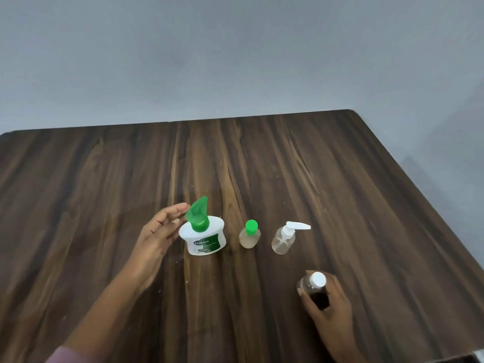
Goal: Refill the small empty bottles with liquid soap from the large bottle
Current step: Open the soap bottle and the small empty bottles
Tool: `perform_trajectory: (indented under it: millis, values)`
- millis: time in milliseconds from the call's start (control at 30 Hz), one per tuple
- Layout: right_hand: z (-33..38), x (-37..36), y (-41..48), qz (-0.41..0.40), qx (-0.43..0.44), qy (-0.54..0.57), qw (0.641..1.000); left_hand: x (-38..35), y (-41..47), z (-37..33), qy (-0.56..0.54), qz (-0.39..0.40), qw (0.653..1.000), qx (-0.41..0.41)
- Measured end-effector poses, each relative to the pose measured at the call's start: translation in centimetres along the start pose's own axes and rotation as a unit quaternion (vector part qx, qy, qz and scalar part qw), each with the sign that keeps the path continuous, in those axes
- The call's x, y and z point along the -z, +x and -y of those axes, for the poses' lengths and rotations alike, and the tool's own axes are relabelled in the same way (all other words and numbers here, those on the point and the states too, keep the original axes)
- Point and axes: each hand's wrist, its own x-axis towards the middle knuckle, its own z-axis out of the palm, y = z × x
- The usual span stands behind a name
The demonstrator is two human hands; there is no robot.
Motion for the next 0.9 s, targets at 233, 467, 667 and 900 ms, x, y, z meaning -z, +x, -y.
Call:
perform_trajectory:
  millis: [233,467,667,900]
  values:
    - [-3.0,-1.4,-0.2,-0.054,0.018,-0.009,0.998,-0.6,0.1,3.6,-0.076,-0.014,0.988,-0.131]
    - [-3.2,-1.5,-0.2,-0.053,0.050,0.054,0.996,-1.7,-0.9,6.7,-0.145,-0.050,0.968,-0.197]
    - [-2.4,-1.5,-0.3,-0.055,0.076,0.078,0.993,-2.4,-1.0,7.8,-0.118,-0.066,0.962,-0.235]
    - [-1.9,-1.3,-0.6,-0.054,0.076,0.064,0.994,-2.1,-0.2,9.2,-0.071,-0.078,0.964,-0.244]
